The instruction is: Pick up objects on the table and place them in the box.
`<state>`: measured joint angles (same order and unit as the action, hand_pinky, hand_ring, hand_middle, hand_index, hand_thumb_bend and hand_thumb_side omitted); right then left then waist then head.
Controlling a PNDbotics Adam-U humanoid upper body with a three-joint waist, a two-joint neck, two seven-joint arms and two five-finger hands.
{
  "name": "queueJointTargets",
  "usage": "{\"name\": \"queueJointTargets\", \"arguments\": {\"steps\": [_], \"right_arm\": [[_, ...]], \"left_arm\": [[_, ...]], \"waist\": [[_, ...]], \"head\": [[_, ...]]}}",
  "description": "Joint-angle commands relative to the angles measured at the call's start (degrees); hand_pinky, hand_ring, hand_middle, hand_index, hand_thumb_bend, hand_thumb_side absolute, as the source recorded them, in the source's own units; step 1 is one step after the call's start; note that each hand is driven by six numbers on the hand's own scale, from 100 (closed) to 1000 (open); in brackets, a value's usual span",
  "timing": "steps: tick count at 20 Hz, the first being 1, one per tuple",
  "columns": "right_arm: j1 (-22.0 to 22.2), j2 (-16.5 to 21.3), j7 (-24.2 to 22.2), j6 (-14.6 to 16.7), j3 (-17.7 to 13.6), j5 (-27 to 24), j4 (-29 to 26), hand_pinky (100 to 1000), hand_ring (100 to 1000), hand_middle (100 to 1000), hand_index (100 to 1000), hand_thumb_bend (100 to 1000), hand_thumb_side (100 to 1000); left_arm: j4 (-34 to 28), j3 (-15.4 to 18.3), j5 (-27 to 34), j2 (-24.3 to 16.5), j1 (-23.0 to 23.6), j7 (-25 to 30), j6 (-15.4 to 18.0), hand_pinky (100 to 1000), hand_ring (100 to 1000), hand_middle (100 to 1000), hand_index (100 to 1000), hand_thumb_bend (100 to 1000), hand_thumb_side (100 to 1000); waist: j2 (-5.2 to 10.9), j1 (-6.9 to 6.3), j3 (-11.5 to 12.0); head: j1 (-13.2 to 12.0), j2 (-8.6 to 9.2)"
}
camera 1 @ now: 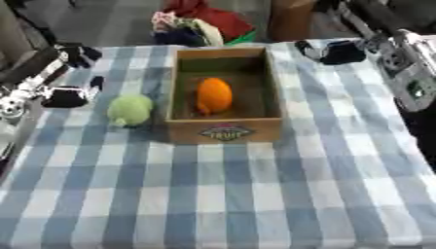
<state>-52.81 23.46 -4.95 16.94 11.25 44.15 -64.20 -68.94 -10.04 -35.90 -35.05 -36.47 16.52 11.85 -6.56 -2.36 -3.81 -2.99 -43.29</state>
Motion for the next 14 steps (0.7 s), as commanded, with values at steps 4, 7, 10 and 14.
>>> {"name": "queueJointTargets", "arguments": {"steps": [4,7,10,14], "right_arm": [[-0.4,2.0,-0.9,-0.8,-0.6,-2.7,-2.7,770,760,694,961,323,432],[-0.1,2.0,-1.2,-0.9,-0.7,-3.2,-2.8,770,759,692,961,319,431],[0.1,1.9,-1.4,-0.9,-0.7,-3.6,-2.8,770,759,690,961,314,431],[0.2,1.9,-1.5,-0.8,-0.7,-3.8,-2.8,770,758,689,960,308,433]], "left_arm": [[8.1,-1.1,-6.6,2.2,-4.2,4.9,4.3,777,743,759,864,334,317],[11.1,-0.6,-8.9,4.0,-5.1,4.4,4.7,763,726,748,856,318,267],[13.8,-0.2,-11.9,5.8,-5.5,0.3,3.6,754,712,735,851,298,212],[16.9,-0.3,-16.7,7.4,-6.1,-4.0,2.9,704,578,584,771,226,142]], "waist": [[1.05,-0.01,-0.2],[1.01,-0.04,-0.2],[0.93,0.00,-0.2],[0.81,0.07,-0.3]], "head": [[-0.5,-0.04],[-0.4,-0.09],[-0.5,-0.06],[-0.6,-0.08]]}}
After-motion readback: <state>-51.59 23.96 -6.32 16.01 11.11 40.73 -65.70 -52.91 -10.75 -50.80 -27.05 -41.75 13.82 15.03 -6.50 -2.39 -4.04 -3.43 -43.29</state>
